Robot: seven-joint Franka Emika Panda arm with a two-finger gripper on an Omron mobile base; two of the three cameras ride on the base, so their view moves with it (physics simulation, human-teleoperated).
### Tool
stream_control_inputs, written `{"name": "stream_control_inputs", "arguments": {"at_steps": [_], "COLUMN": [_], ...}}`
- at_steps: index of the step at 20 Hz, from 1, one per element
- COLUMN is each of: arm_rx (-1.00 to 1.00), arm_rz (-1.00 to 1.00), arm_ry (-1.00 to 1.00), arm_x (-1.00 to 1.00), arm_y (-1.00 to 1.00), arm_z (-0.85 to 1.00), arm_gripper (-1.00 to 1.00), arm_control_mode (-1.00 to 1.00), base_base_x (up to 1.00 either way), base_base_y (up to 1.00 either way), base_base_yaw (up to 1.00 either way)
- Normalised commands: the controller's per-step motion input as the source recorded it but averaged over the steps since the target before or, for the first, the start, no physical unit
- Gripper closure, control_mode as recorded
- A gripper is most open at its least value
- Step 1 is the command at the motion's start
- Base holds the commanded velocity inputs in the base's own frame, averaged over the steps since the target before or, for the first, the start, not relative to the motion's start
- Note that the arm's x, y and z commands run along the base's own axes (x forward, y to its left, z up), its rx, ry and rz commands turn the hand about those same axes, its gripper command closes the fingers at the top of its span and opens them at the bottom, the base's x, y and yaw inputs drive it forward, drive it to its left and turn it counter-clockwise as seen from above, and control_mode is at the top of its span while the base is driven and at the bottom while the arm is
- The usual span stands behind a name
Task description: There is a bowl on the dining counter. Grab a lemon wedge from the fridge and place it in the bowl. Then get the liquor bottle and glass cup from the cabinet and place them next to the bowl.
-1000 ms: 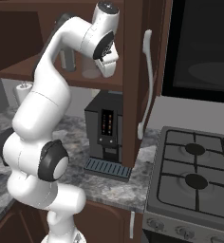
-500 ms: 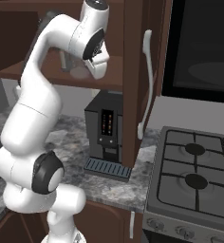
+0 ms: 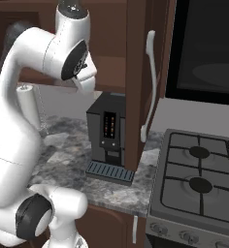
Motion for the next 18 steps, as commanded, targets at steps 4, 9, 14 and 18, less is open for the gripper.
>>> {"name": "stream_control_inputs", "arguments": {"at_steps": [4,9,14,18], "arm_rx": [-0.18,-0.25,-0.22,-0.13], "arm_rz": [0.09,0.16,0.23,0.2], "arm_ry": [0.05,0.21,0.08,0.0], "arm_x": [-1.0,-0.91,-0.59,-0.05], "arm_y": [-0.08,-0.01,-0.01,0.0], "arm_z": [0.0,-0.1,-0.43,-0.5], "arm_gripper": [1.0,1.0,1.0,1.0], "arm_control_mode": [-1.0,-1.0,-1.0,-1.0], "base_base_x": [0.0,0.0,0.0,0.0], "base_base_y": [0.0,0.0,0.0,0.0], "base_base_yaw": [0.0,0.0,0.0,0.0]}}
